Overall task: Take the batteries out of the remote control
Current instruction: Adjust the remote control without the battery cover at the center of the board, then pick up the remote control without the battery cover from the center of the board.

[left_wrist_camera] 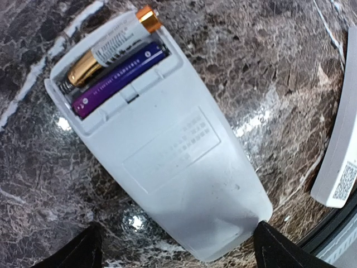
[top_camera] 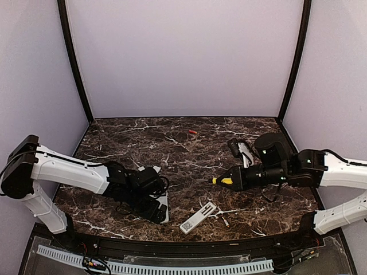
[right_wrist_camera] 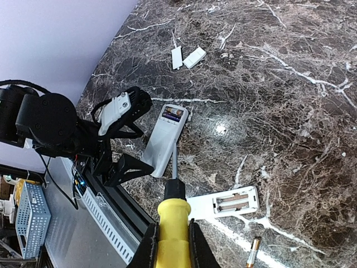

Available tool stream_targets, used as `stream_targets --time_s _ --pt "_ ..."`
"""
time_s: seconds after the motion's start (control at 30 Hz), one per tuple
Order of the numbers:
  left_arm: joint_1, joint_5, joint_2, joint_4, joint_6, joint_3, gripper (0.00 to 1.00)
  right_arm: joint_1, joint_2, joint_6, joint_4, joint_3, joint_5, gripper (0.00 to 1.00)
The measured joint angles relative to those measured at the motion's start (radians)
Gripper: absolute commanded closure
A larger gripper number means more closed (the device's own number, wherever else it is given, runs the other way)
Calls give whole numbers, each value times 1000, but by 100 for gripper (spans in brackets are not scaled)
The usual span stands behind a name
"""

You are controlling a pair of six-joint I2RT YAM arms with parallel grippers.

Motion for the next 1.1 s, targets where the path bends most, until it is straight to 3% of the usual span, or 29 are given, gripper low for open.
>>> stream_targets --time_s 0.23,0.47,0.6,0.7,0.77,0.97,1.1 --pt "-37 -52 36 -8 -195 45 3 0 -17 8 0 -12 13 100" --pt "-45 -61 91 1 -297 90 2 0 -39 9 -3 -26 30 100" --pt "-69 -108 161 -50 -306 169 19 0 -53 9 -4 -28 35 100" --pt "-93 -144 193 -95 -309 201 43 0 -69 10 -6 -36 48 100" --pt "-100 -146 192 -105 -320 199 54 0 -75 11 -11 -37 60 100" --pt "-99 -142 171 -99 -344 180 59 0 -83 21 -29 -37 85 100" --pt "-101 -173 158 -186 -311 195 59 -3 -91 24 -42 -37 98 100"
